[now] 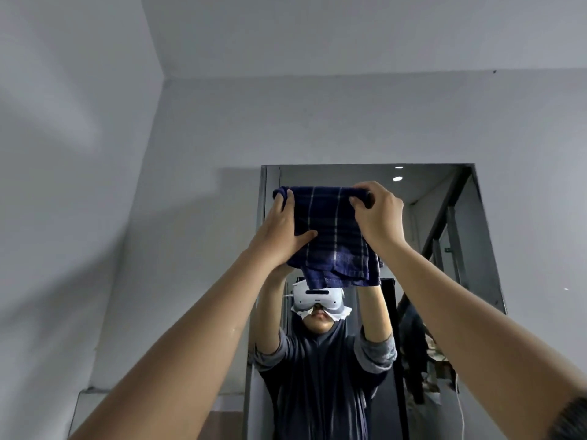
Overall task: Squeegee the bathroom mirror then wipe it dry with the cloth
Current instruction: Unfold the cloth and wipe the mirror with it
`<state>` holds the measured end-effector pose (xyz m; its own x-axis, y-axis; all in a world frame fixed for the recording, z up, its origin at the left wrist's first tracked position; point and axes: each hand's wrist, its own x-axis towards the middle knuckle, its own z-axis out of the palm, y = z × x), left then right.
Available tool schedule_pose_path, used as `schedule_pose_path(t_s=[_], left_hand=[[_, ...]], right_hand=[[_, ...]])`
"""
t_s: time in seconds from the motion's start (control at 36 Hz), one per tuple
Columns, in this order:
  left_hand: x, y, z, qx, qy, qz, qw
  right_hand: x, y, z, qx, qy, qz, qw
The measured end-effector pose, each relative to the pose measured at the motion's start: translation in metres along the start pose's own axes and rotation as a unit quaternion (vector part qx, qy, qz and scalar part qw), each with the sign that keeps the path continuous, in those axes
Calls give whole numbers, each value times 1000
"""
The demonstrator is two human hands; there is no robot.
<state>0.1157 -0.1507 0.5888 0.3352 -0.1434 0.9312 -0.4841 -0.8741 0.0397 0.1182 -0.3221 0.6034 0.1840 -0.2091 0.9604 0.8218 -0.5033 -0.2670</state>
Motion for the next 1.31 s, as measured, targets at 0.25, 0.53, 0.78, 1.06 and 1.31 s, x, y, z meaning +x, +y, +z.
schedule_pose_path(t_s=[0.25, 0.53, 0.78, 1.06, 1.31], left_hand=[[3, -1, 4, -17, -9, -4, 1000], [9, -1, 1, 17, -23, 12, 1000], [-1, -14, -11, 13, -28, 29, 999], [-55, -50, 17, -22, 21, 84, 996], [-122, -62, 63, 50, 32, 58, 997]], right_hand=[[-18, -16, -13, 23, 101, 11, 995], [-50, -49, 25, 50, -53, -63, 995], [-41, -15, 30, -164, -195, -91, 963], [-41, -14, 47, -297, -190, -72, 933], [-35, -20, 81, -294, -79, -38, 952]])
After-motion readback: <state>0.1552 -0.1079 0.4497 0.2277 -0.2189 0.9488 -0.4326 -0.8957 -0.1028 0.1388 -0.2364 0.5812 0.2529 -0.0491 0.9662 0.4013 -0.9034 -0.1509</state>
